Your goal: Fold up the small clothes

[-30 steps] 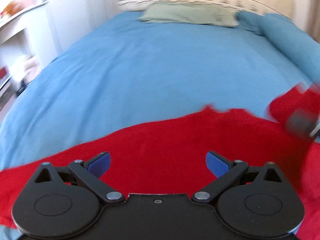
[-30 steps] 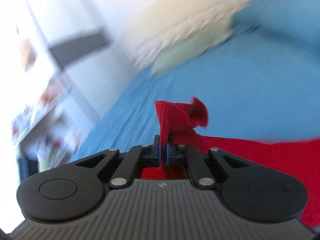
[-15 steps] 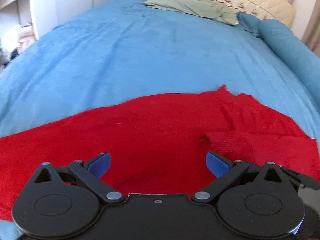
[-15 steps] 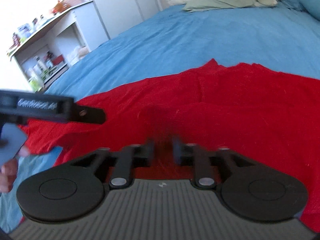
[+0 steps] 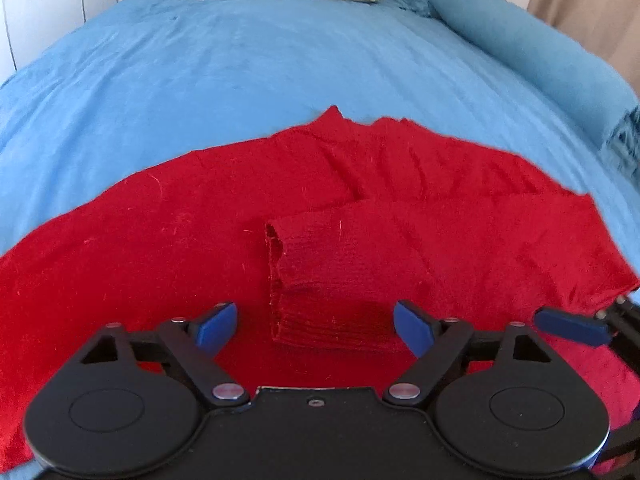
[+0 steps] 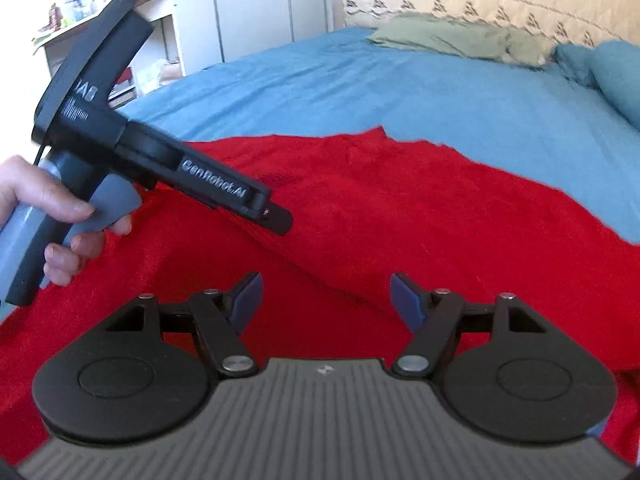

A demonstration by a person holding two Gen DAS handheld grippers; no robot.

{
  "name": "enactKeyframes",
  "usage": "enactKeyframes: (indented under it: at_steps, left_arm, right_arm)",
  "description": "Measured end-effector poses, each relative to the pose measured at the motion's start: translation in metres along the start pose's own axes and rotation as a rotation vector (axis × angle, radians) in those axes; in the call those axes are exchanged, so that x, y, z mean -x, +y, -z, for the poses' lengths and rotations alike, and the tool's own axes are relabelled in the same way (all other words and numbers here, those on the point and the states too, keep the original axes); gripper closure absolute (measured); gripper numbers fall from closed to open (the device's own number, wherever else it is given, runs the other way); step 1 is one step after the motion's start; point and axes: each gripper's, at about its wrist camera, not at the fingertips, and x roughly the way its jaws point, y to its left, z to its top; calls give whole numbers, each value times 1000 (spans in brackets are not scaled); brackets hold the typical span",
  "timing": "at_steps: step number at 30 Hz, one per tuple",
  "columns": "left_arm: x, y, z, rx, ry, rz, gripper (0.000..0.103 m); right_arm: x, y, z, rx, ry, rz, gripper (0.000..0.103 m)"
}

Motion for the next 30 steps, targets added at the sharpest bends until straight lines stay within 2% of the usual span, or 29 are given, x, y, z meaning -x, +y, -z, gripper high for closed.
enactKeyframes:
  at_steps: [2, 3, 4, 5, 7, 8, 13, 20, 25, 30]
  left_arm:
    - [-2, -4, 0, -21, -5, -22, 25]
    - [-1, -6, 0, -27, -6, -29, 38]
    - [0, -6, -1, -27, -7, -27, 54]
    - [0, -6, -4, -23, -6, -25, 62]
    - [2, -5, -6, -12, 0, -15, 87]
    - [4, -4, -6, -4, -1, 3, 90]
    - [21, -3, -9, 5, -50, 6, 93]
    - [53, 15, -1, -9, -129, -116, 93]
    - [46, 36, 10, 34, -116, -161, 93]
    - [39, 40, 13, 45, -130, -210, 93]
  right_arm:
    - [-1, -5, 3, -18, 4, 6, 17]
    - [-1, -5, 3, -24, 1, 10, 17]
    - [-1, -6, 4, -30, -2, 14, 17]
    - [-2, -7, 2, -37, -5, 16, 17]
    - [-3, -8, 1, -51, -10, 20, 17]
    - [-3, -8, 1, -56, -13, 22, 17]
    - [0, -6, -4, -60, -28, 27, 17]
    - [7, -5, -12, -55, -45, 24, 17]
    - [6, -4, -10, -67, -31, 25, 17]
    - [6, -7, -10, -83, -26, 31, 17]
